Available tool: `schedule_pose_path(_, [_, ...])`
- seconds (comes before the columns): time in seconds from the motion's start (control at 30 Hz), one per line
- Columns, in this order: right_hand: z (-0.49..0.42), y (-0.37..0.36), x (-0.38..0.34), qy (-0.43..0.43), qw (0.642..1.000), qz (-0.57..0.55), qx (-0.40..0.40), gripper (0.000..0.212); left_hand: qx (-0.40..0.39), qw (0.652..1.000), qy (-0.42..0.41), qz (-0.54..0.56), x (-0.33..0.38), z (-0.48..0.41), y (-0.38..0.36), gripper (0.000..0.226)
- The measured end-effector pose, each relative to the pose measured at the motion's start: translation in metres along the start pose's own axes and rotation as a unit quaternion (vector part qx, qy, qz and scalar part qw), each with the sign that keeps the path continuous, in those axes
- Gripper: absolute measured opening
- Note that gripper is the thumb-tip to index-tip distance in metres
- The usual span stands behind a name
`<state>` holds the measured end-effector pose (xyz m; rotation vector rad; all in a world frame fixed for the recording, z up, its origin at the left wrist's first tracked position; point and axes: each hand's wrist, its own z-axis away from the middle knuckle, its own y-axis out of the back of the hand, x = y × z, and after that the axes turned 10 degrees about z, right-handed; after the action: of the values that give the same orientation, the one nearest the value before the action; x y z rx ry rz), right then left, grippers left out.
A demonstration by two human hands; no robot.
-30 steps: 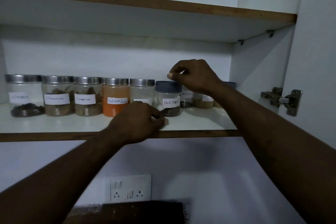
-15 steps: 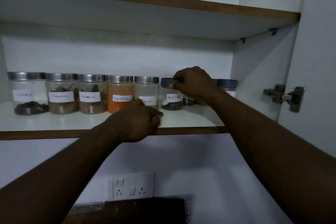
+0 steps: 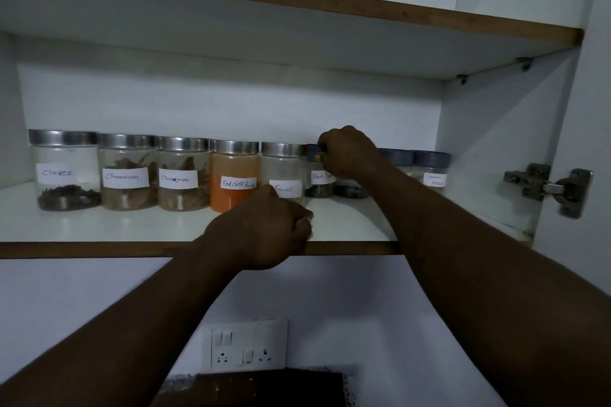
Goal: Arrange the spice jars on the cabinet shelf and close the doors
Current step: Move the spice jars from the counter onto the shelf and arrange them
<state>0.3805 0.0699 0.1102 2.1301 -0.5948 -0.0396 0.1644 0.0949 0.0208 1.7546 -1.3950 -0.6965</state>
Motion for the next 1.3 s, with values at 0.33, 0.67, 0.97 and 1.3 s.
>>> schedule_pose_path(0.33, [0.001, -0.001, -0.003, 0.028, 1.0, 0.007, -0.004, 0.051, -0.009, 1.0, 0.015, 0.006, 0.0, 0.0, 0.003, 0.039])
schedule_pose_path(0.67, [0.033, 0.048, -0.043, 0.061, 0.971, -0.211, 0.091, 0.034, -0.055, 0.987, 0.024, 0.147, -0.016, 0.009, 0.02, 0.032])
schedule_pose_path(0.97, [0.03, 0.039, -0.061, 0.06, 0.994, -0.057, 0.078, 0.047, -0.032, 0.992, 0.049, 0.116, -0.058, 0.039, 0.038, 0.03])
schedule_pose_path(1.3, [-0.004, 0.016, -0.064, 0.029, 0.998, -0.055, 0.032, 0.04, -0.014, 0.988, 0.049, 0.144, -0.065, 0.036, 0.03, 0.032])
